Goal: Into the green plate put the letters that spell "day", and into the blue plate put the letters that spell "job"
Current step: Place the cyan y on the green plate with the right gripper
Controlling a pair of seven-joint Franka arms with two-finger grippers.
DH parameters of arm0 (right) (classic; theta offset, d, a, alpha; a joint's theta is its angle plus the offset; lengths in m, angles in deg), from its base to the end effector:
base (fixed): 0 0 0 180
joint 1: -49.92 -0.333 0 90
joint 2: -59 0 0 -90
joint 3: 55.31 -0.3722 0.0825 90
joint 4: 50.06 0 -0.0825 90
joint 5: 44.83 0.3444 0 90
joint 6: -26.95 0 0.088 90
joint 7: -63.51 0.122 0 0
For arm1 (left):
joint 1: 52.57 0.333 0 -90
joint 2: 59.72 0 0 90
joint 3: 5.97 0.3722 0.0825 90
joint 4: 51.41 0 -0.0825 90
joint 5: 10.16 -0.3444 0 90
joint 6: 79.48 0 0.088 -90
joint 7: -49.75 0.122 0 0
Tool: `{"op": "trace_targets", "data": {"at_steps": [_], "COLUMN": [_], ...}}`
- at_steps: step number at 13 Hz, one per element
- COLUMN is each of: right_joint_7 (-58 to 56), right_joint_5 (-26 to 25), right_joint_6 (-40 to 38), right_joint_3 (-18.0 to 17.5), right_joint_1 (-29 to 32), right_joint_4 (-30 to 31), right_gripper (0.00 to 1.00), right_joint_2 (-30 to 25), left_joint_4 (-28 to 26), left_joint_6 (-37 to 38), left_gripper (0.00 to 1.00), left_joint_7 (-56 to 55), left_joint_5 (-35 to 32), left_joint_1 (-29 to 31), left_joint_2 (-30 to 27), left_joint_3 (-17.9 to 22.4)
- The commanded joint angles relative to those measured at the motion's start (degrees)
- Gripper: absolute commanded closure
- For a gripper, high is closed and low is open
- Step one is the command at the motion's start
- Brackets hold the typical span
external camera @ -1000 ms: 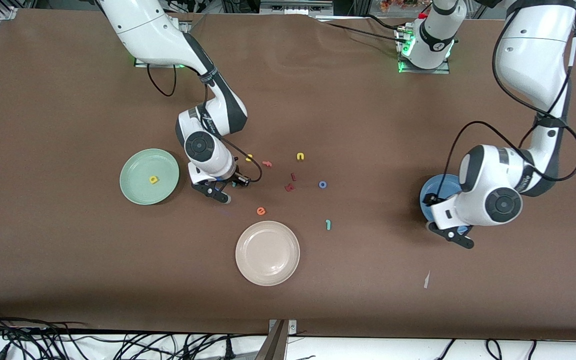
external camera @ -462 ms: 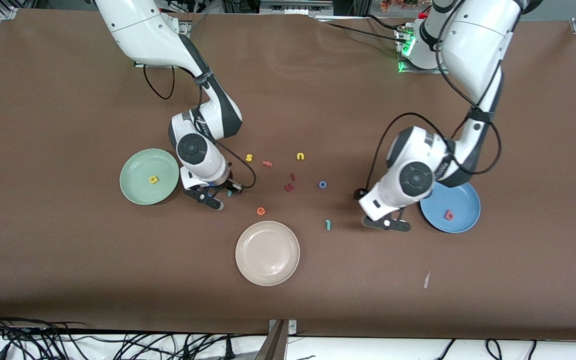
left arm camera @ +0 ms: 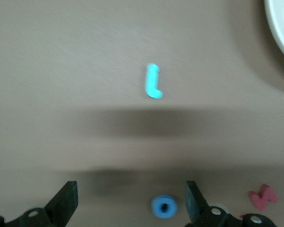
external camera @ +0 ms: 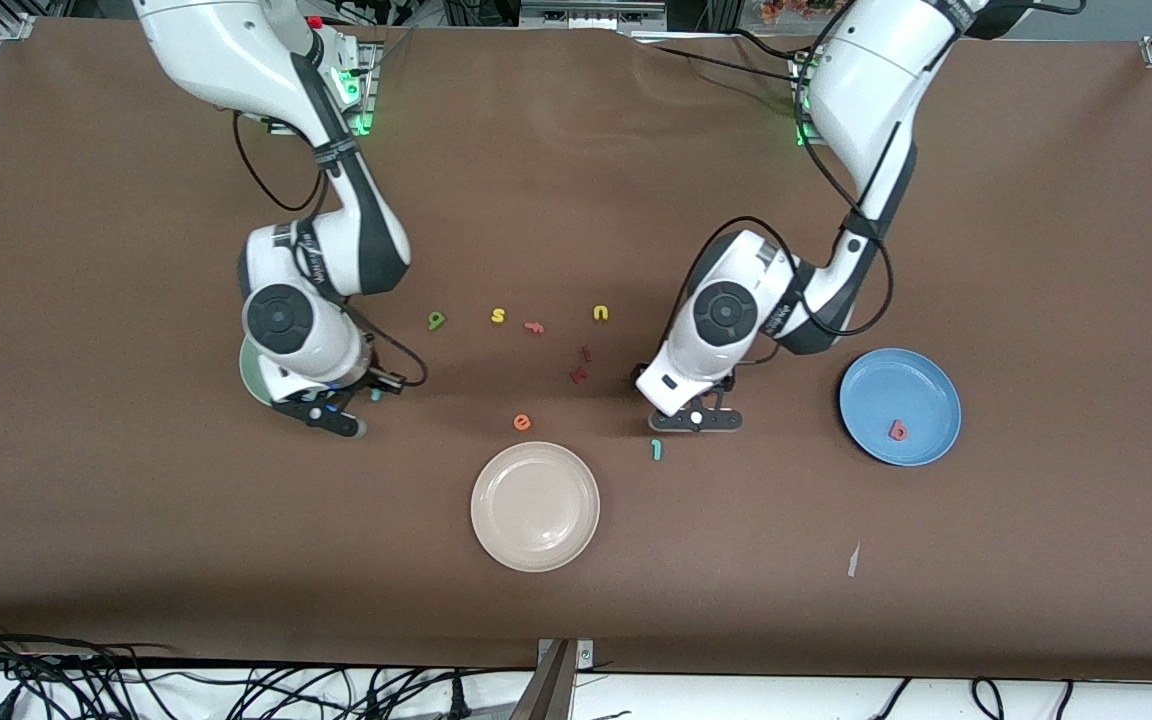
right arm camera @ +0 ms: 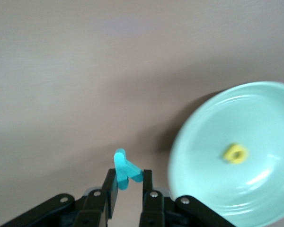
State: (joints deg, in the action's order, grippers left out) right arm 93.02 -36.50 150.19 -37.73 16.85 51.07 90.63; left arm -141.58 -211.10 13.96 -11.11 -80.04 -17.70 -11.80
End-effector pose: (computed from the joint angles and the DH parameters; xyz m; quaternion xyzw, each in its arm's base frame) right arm 0.6092 0.2023 0.3115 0.9861 -0.1496 -0.0541 0.0473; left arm 0.5994 -0.3767 0.2632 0.9992 0.0291 -0.0184 0.0212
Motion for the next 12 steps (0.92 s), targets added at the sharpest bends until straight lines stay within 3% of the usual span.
{"op": "trace_targets", "data": {"at_steps": [1,3,4,5,6,9,12], "right_joint_7": [-7.25,-9.02,-10.69,-11.05,-11.32,-10.70,-3.01], "right_joint_5": [-0.24,-0.24,0.02,0.11,0.11,0.72,3.00], "right_joint_6": [-0.28,-0.19,-0.11,-0.45,-0.81,-4.49,-3.45], "right_joint_3": [3.07,4.74,5.18,5.27,5.27,4.57,0.10], "right_joint_1": [-0.33,-0.24,-0.24,-0.24,-0.24,-0.59,-2.25], "right_joint_4": [7.30,10.83,12.50,12.60,12.51,8.58,6.19], "right_gripper": [0.81,0.81,0.74,0.16,0.00,0.00,0.00], "right_joint_2": [-3.41,-3.86,-3.86,-3.86,-3.86,-3.86,-3.25], "left_joint_4": [-2.97,-4.13,-5.01,-5.36,-5.37,-5.37,-5.02], "left_joint_6": [-6.26,-7.08,-7.07,-7.07,-6.90,-6.11,-3.75], "left_gripper": [0.04,0.14,0.17,0.21,0.25,0.39,0.48], "left_joint_7": [-5.60,-5.87,-5.96,-6.22,-6.31,-6.66,-6.49], "left_joint_5": [0.60,0.60,0.60,0.60,0.60,0.60,0.33], "left_joint_1": [-2.49,-2.58,-3.19,-3.63,-3.64,-3.99,-4.08], "left_joint_2": [0.52,0.43,0.26,0.25,0.25,0.25,0.17], "left_joint_3": [0.82,0.82,0.82,0.82,0.82,0.82,0.91]}}
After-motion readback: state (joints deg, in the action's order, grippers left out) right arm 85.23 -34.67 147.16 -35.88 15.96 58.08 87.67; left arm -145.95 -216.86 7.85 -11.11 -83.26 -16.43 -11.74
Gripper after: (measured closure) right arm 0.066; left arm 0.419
